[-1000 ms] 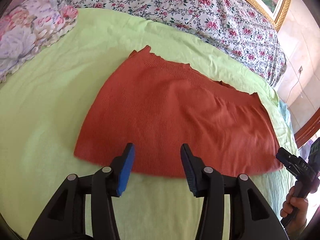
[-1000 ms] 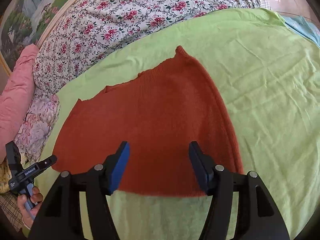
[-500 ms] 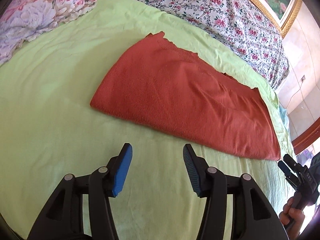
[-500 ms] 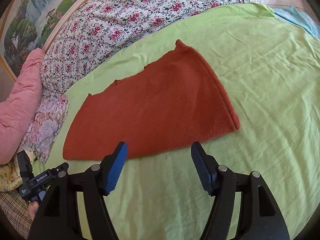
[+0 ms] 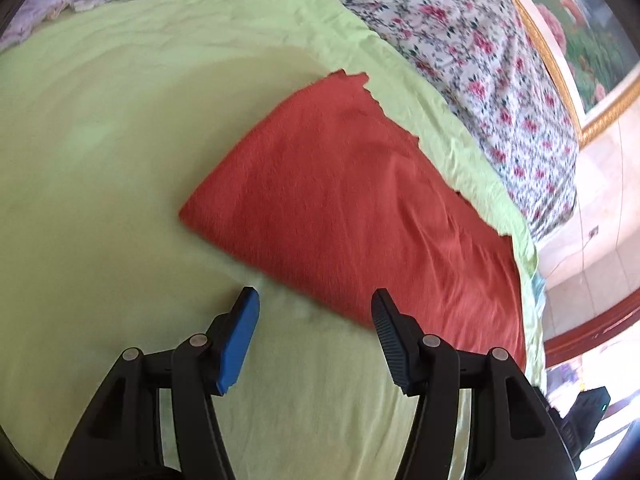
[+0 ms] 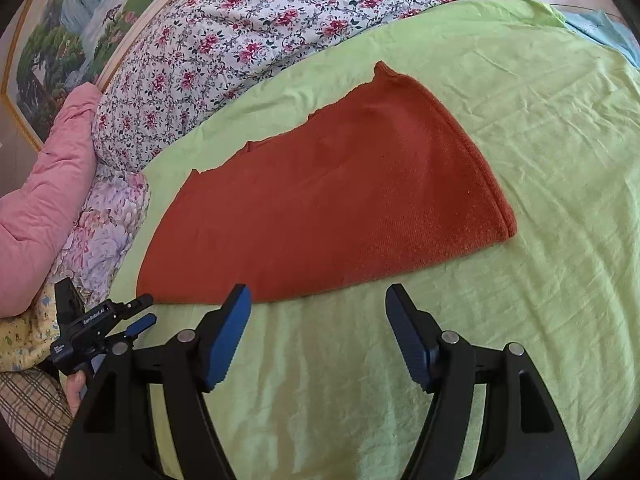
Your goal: Fold small clothes
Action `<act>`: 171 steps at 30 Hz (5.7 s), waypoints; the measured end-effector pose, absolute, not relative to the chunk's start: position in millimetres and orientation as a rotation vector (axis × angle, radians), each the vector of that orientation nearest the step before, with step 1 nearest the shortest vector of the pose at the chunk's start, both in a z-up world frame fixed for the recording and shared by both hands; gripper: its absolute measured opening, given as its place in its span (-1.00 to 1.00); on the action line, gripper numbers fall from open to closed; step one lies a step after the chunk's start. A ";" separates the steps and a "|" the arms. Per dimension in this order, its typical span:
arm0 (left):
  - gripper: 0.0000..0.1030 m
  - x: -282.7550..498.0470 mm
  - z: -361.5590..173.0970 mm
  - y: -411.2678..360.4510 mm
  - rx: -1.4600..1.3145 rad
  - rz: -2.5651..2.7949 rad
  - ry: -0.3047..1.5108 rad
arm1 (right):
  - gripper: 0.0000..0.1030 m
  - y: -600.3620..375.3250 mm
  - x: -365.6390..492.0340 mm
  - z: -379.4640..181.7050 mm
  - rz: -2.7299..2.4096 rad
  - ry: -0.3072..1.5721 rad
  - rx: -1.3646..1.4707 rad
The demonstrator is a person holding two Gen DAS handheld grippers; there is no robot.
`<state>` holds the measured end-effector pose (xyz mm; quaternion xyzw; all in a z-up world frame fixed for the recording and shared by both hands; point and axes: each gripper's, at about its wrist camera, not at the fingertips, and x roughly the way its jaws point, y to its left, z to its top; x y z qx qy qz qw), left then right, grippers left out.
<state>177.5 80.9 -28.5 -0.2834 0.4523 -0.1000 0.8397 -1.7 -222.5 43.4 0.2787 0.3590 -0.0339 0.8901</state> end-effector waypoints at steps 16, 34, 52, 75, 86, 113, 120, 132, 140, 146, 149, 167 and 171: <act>-0.87 226.8 20.5 15.3 -0.409 -0.227 0.780 | 0.38 -250.4 68.8 54.7 0.030 0.737 0.612; -0.89 210.5 1.5 -162.9 -0.062 -0.538 0.835 | 0.38 -276.6 182.8 30.1 0.353 0.810 0.854; -0.88 192.3 35.3 -194.5 -0.021 -0.693 0.769 | -0.72 -279.7 223.4 57.4 0.368 0.832 0.683; -0.87 184.2 -4.0 -285.3 -0.046 -0.818 0.873 | -0.83 -400.3 127.0 44.5 0.094 0.749 0.689; -0.87 193.4 -4.8 -283.1 -0.075 -0.824 0.892 | 0.29 -387.5 126.6 45.1 0.168 0.720 0.769; -0.70 154.7 2.1 -177.6 0.125 -0.694 0.860 | -0.56 -364.8 74.2 68.7 0.023 0.724 0.577; -0.69 195.1 -5.8 -140.0 -0.052 -0.663 0.980 | 0.26 -355.1 53.5 63.1 0.014 0.745 0.572; -0.28 203.6 16.1 -119.0 -0.168 -0.799 1.076 | 0.32 -376.3 64.3 48.0 0.008 0.759 0.669; 0.11 262.0 22.2 -101.2 -0.251 -0.691 1.061 | 0.33 -381.4 80.3 47.0 0.020 0.752 0.677; 0.26 316.2 -15.4 -134.0 -0.376 -0.735 1.212 | 0.33 -382.1 103.4 34.0 0.045 0.783 0.710; 0.35 330.6 -32.0 -143.0 -0.412 -0.730 1.255 | 0.33 -385.4 112.9 25.7 0.053 0.806 0.724; -0.46 296.3 5.9 -128.5 -0.358 -0.769 1.059 | -0.41 -345.4 126.3 33.4 0.211 0.818 0.745; -0.46 275.2 23.1 -81.3 -0.371 -0.722 1.034 | -0.42 -306.6 133.0 40.8 0.299 0.814 0.735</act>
